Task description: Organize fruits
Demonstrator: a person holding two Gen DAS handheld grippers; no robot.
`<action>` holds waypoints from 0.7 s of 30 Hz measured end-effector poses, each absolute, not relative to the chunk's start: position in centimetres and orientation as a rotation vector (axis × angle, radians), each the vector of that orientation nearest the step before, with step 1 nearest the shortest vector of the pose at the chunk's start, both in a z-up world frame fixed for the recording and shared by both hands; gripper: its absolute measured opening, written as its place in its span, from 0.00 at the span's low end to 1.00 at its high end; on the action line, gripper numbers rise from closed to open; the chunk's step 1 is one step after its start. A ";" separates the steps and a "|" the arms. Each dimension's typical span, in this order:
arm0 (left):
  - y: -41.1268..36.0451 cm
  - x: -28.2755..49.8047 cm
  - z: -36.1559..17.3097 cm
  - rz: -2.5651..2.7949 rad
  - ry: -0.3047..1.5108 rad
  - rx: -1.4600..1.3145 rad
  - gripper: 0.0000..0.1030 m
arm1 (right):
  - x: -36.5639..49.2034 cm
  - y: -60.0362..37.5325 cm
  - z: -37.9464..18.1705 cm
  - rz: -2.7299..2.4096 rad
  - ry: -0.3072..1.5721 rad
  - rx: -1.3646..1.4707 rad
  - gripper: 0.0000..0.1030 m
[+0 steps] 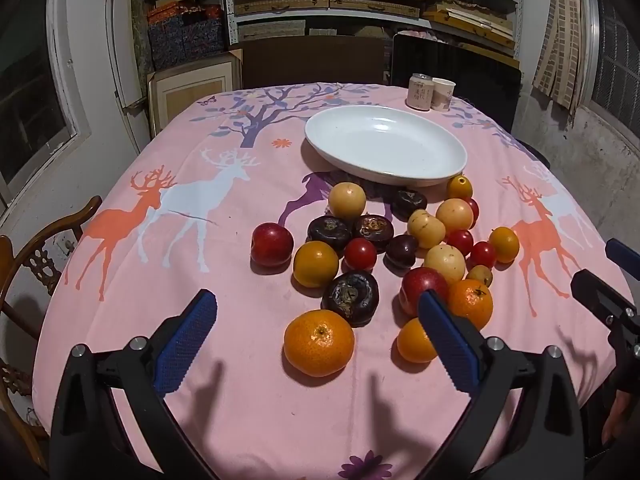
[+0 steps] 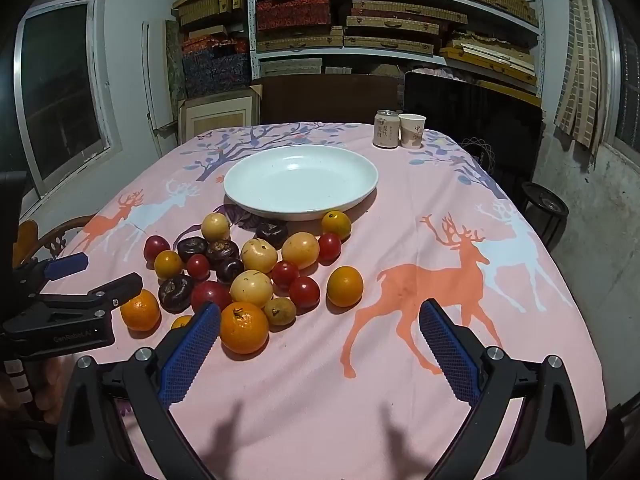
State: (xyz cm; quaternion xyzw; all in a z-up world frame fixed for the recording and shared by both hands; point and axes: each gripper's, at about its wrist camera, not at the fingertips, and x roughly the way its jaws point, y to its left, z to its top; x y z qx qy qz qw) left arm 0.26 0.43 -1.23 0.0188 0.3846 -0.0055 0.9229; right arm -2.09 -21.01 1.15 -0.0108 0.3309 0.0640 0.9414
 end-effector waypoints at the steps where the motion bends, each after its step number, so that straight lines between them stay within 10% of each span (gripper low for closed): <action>1: 0.4 0.2 -1.2 -0.012 0.790 0.039 0.96 | -2.1 -21.0 1.3 0.132 0.678 -0.022 0.97; 21: 0.4 0.1 -0.8 -0.004 0.797 0.044 0.96 | -2.2 -20.9 1.4 0.125 0.670 -0.029 0.97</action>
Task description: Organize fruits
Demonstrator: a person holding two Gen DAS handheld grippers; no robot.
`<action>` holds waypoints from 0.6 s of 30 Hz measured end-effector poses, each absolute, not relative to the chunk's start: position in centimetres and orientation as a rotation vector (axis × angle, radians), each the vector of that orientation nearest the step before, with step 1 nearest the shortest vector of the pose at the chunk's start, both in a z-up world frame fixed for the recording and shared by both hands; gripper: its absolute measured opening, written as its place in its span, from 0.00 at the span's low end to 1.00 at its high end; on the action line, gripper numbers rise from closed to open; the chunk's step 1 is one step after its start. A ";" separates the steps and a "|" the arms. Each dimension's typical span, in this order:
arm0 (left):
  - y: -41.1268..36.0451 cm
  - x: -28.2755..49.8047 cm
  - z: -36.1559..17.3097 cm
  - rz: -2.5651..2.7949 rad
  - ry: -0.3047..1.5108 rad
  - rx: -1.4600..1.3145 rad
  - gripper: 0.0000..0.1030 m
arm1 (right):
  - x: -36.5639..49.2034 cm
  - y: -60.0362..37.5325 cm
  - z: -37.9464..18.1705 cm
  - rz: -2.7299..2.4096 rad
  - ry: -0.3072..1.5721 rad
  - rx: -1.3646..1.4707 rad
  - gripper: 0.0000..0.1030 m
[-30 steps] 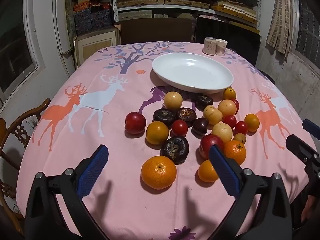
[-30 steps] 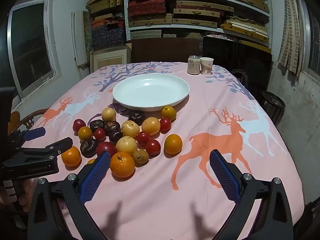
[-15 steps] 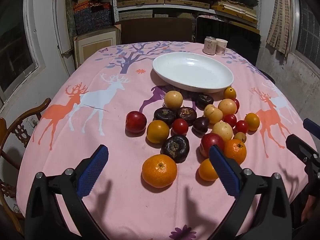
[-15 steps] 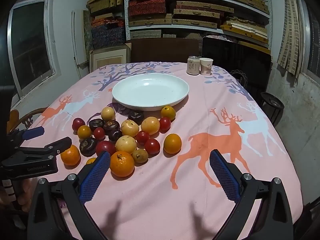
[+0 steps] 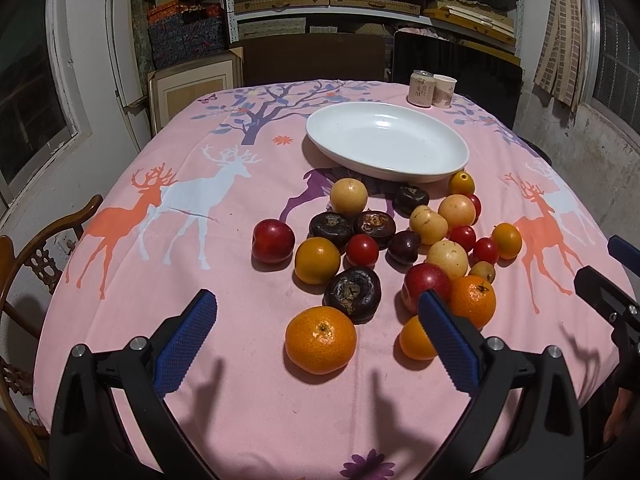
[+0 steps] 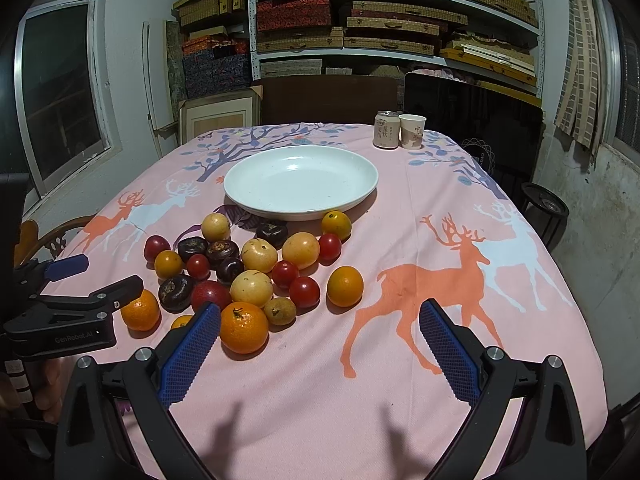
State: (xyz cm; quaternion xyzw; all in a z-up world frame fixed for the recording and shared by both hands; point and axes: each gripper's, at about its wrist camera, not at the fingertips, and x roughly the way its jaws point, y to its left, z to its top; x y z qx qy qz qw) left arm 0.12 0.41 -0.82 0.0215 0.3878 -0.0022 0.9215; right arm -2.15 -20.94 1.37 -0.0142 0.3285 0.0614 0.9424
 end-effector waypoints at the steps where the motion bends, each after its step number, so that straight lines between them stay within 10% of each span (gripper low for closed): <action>1: 0.4 0.1 -0.8 -0.004 0.797 0.044 0.96 | -2.2 -20.9 1.3 0.125 0.671 -0.029 0.97; 18: 0.4 0.1 -1.0 -0.005 0.796 0.045 0.96 | -2.1 -21.0 1.3 0.127 0.671 -0.026 0.97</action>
